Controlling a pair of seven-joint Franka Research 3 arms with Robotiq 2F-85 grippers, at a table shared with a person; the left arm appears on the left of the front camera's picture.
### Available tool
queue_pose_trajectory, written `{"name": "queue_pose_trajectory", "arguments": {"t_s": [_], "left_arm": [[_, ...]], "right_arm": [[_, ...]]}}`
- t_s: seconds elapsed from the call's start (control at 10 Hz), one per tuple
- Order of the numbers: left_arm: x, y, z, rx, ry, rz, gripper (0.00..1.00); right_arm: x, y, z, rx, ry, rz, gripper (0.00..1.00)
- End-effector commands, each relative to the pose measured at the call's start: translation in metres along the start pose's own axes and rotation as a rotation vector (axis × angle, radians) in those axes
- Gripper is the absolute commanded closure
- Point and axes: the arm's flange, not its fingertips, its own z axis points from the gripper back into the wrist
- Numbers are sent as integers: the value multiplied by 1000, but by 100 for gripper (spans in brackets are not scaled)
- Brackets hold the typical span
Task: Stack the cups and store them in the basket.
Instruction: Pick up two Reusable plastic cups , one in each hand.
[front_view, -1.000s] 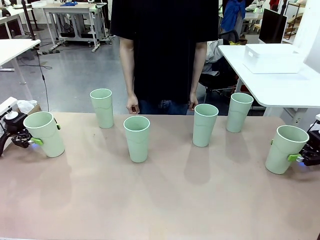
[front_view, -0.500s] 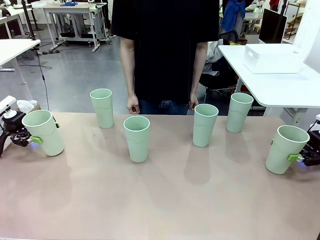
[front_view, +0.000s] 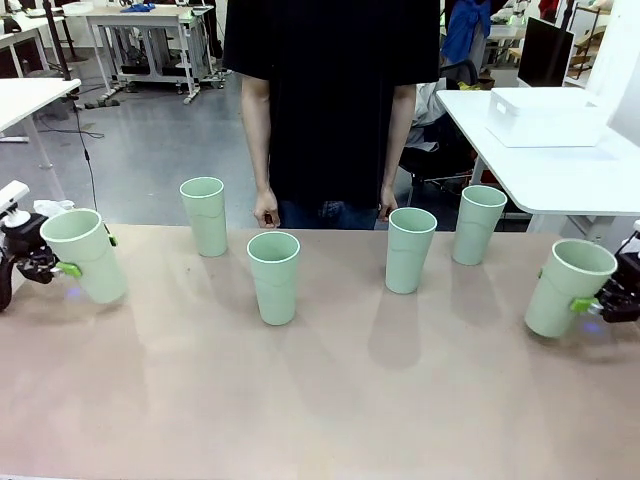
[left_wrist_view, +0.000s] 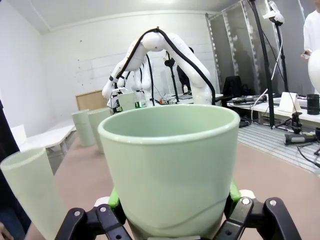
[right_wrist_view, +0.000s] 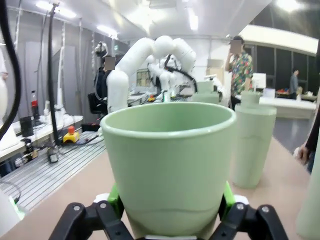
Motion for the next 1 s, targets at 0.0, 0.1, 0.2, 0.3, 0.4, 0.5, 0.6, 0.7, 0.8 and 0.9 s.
{"name": "queue_pose_trajectory", "arguments": {"t_s": [0.0, 0.1, 0.2, 0.3, 0.4, 0.5, 0.6, 0.7, 0.8, 0.9], "left_arm": [[30, -19, -46, 81, -24, -31, 13], [40, -23, -64, 127, -23, -39, 13], [51, -26, -84, 162, -17, -59, 13], [65, -29, -109, 199, -32, -68, 13], [72, -32, -126, 195, -37, -97, 13], [76, -36, -144, 194, -34, -112, 13], [78, -38, -158, 192, -17, -116, 13], [81, -40, -170, 200, 3, -108, 13], [86, -41, -181, 233, 19, -95, 13], [89, -43, -188, 267, 14, -90, 13]], "right_arm": [[21, 22, -52, -133, -43, 91, 13], [27, 24, -70, -205, -73, 123, 13], [30, 28, -89, -234, -94, 149, 13], [33, 32, -107, -285, -110, 180, 13], [35, 36, -121, -293, -111, 189, 13], [40, 40, -131, -293, -111, 195, 13], [43, 42, -138, -270, -100, 189, 13], [43, 42, -143, -255, -74, 172, 13], [42, 44, -147, -252, -31, 159, 13], [43, 45, -151, -249, -8, 159, 13]]}}
